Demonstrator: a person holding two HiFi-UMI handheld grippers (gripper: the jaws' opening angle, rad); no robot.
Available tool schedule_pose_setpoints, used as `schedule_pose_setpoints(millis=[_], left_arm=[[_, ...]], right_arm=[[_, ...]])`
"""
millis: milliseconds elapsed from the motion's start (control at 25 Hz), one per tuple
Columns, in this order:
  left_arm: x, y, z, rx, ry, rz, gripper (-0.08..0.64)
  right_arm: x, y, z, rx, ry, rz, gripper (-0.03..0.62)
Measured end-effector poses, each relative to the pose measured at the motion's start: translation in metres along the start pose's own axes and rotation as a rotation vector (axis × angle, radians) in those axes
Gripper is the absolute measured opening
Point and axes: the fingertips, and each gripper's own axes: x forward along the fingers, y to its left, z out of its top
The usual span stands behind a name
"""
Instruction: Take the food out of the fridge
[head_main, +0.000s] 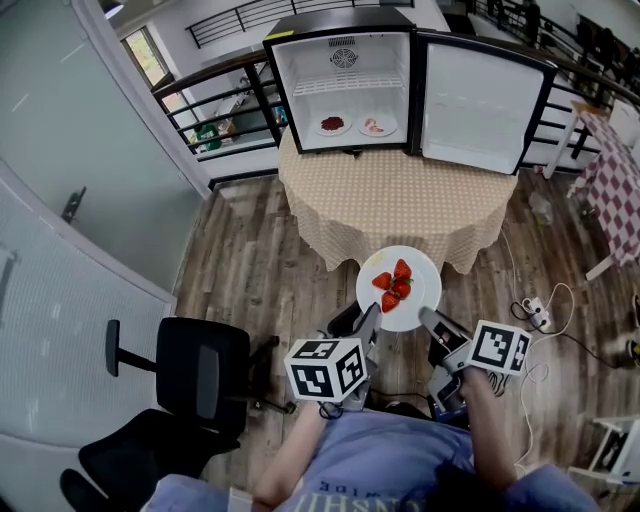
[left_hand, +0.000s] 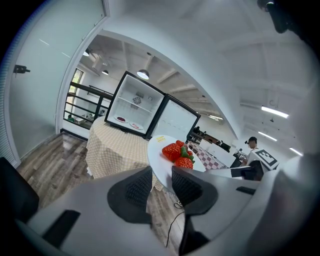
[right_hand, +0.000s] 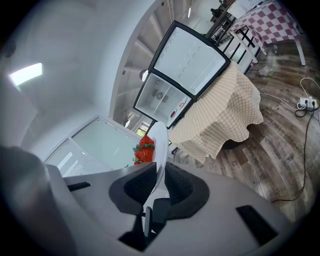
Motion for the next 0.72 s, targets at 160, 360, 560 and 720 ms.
schedule_pose_setpoints(millis=[160, 360, 560, 720], left_arm=[[0.001, -0.001, -0.001, -0.001, 0.005, 0.005, 0.130], [0.000, -0.005, -0.003, 0.002, 0.004, 0.013, 0.130], [0.001, -0.010, -0.006, 0.004, 0.005, 0.015, 0.130], [0.002, -0.015, -0.008, 0.003, 0.007, 0.016, 0.130]], right_arm=[[0.001, 0.003, -0.001, 0.009, 0.002, 0.028, 0.061], [-0.004, -0.001, 0.000, -0.007, 0.007, 0.011, 0.063], [-0.009, -0.002, 0.000, 0.003, 0.002, 0.027, 0.062], [-0.013, -0.005, 0.001, 0.003, 0.004, 0.022, 0.063]])
